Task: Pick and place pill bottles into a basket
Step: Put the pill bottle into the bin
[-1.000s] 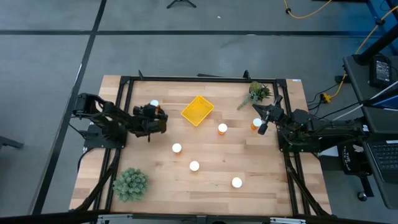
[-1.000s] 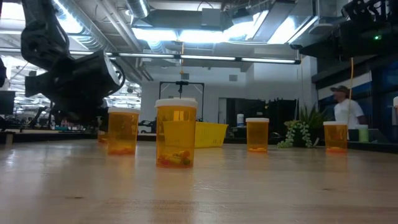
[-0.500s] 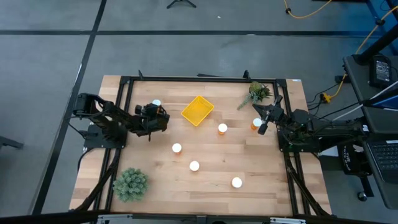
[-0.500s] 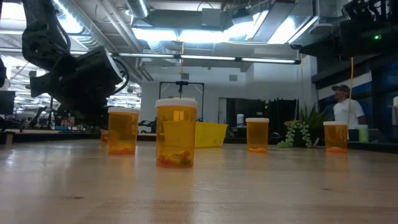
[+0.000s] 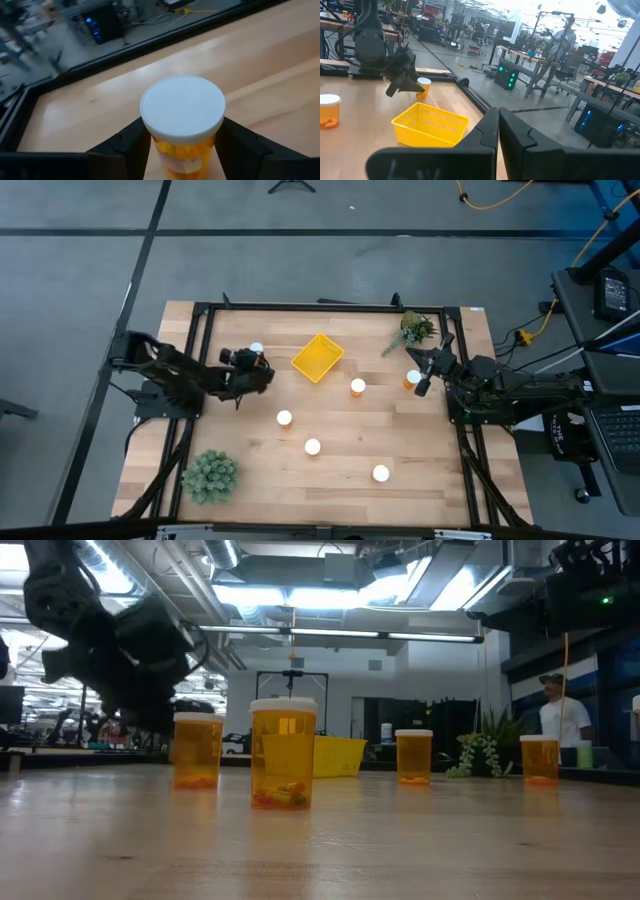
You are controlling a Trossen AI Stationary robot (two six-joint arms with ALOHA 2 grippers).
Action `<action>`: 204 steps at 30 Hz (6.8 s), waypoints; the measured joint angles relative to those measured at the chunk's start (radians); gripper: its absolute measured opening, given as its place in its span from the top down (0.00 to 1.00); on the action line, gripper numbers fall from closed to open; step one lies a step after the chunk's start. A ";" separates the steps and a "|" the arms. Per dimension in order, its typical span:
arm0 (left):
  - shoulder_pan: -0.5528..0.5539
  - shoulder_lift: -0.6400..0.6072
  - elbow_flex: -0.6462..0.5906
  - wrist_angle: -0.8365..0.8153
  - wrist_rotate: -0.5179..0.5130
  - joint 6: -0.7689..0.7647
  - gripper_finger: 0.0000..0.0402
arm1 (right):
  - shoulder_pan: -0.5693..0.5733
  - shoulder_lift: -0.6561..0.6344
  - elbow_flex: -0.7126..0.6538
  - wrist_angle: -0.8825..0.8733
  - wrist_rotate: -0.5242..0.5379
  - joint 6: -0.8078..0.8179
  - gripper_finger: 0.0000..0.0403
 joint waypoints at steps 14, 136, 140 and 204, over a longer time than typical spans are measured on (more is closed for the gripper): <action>-0.005 -0.476 0.000 0.021 0.392 0.468 0.52 | 0.000 0.000 0.000 0.000 0.000 0.000 0.96; 0.243 0.421 0.406 0.583 0.800 0.645 0.52 | 0.000 0.000 0.000 0.021 0.000 0.053 0.96; 0.243 0.421 0.406 0.577 0.812 0.660 0.52 | 0.000 0.000 0.000 0.021 0.000 0.053 0.96; 0.261 0.420 0.407 0.601 0.794 0.649 0.46 | 0.000 0.000 0.000 0.023 0.000 0.056 0.96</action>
